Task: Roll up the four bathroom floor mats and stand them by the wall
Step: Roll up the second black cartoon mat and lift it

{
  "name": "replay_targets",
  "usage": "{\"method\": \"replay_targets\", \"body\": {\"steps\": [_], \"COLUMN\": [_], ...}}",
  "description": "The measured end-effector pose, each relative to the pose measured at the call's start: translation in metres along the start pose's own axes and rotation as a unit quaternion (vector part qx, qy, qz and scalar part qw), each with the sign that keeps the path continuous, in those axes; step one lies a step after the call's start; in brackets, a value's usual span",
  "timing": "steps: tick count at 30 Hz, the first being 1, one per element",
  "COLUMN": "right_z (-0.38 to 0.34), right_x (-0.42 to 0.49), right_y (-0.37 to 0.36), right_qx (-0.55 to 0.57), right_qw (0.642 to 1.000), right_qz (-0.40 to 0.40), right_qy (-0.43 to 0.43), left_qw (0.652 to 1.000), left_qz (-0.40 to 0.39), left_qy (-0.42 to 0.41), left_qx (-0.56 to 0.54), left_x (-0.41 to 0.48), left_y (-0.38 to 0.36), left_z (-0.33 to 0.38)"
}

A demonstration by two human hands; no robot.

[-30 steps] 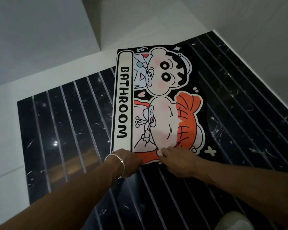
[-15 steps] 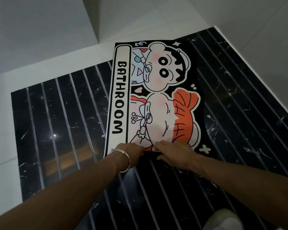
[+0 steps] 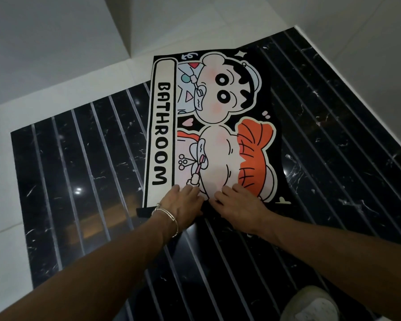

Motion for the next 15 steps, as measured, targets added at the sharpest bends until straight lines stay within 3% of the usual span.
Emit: {"method": "replay_targets", "body": {"steps": [5, 10, 13, 15], "right_z": [-0.003, -0.006, -0.009, -0.012], "right_x": [0.003, 0.007, 0.010, 0.011], "right_y": [-0.002, 0.011, 0.012, 0.010], "right_qx": [0.018, 0.110, 0.107, 0.130], "right_qw": [0.998, 0.985, 0.986, 0.977], "right_qz": [-0.054, -0.111, -0.075, -0.114], "right_qy": [-0.020, -0.074, -0.102, -0.123], "left_qw": [0.998, 1.000, 0.999, 0.998], "left_qz": [-0.023, -0.022, -0.018, -0.011], "left_qy": [-0.024, 0.011, 0.030, 0.042], "left_qx": [0.051, -0.010, -0.038, -0.053], "left_x": [-0.008, -0.011, -0.010, -0.007], "left_y": [-0.002, 0.000, -0.004, -0.006], "left_z": [0.005, 0.006, 0.005, 0.003]}}
Point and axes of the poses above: each hand's wrist, its own x-axis towards the middle knuckle, its own y-axis out of the back of the hand, z = x × y, the point moved 1 cm from there along x, towards the middle knuckle, and after that the axes turned 5 degrees about z, right-handed, at the moved point
